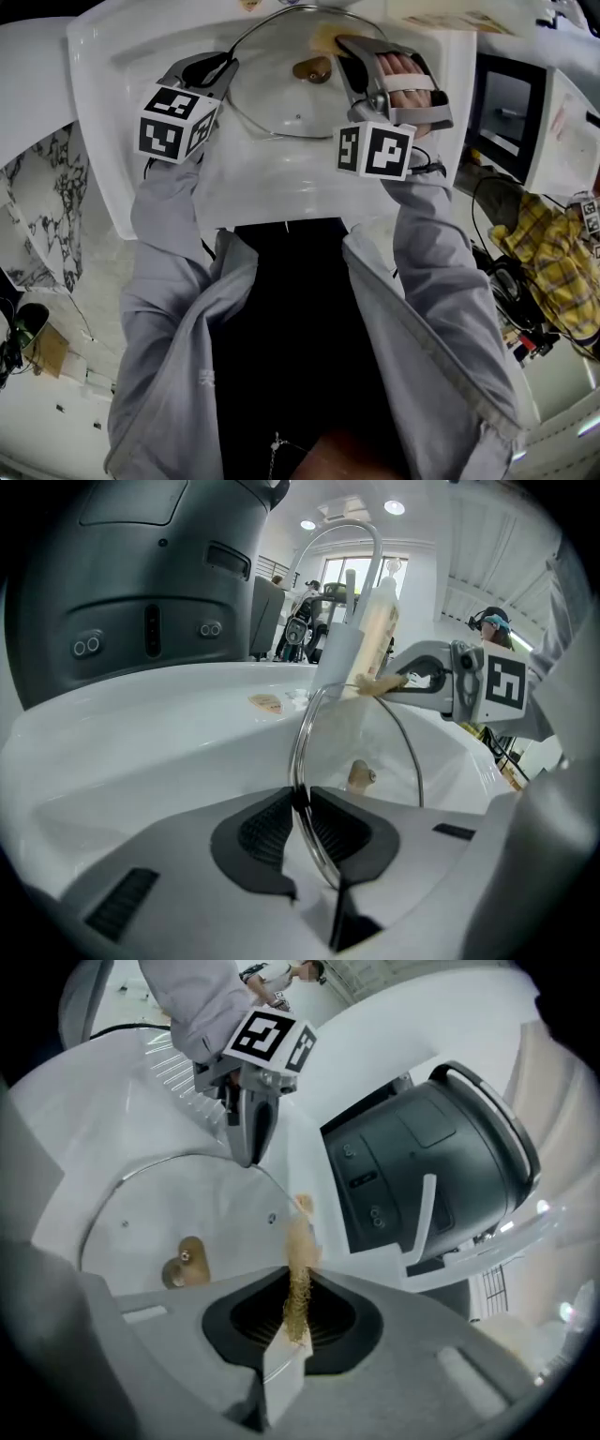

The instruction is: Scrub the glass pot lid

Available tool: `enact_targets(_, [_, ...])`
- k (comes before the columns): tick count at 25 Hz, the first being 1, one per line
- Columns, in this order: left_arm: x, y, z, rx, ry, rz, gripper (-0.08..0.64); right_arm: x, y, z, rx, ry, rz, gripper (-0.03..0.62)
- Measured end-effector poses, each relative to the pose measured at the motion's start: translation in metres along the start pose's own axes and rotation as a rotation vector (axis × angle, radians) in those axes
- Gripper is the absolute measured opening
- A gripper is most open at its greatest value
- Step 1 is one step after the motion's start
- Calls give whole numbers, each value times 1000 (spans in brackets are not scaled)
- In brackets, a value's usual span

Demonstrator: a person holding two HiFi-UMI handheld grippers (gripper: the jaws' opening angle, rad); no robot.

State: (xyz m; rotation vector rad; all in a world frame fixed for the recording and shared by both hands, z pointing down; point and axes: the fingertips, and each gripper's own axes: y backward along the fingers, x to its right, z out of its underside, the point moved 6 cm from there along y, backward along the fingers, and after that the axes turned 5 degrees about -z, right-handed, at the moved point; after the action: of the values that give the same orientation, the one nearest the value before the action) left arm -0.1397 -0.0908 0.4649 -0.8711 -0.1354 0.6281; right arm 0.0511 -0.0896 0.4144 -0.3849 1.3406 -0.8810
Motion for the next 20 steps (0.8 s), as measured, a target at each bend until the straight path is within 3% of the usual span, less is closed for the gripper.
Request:
enact_targets(3, [1,0,0,-1,-1,2,55,6,-7,-1,0,51,17,31])
enact_targets(7, [0,-1,-1,-1,1,5,55,-8,-25,10,-42,66,-43,31])
enact_targets(20, [0,0,0,3,6,11,57,-125,-18,20,-55,-42,-436,31])
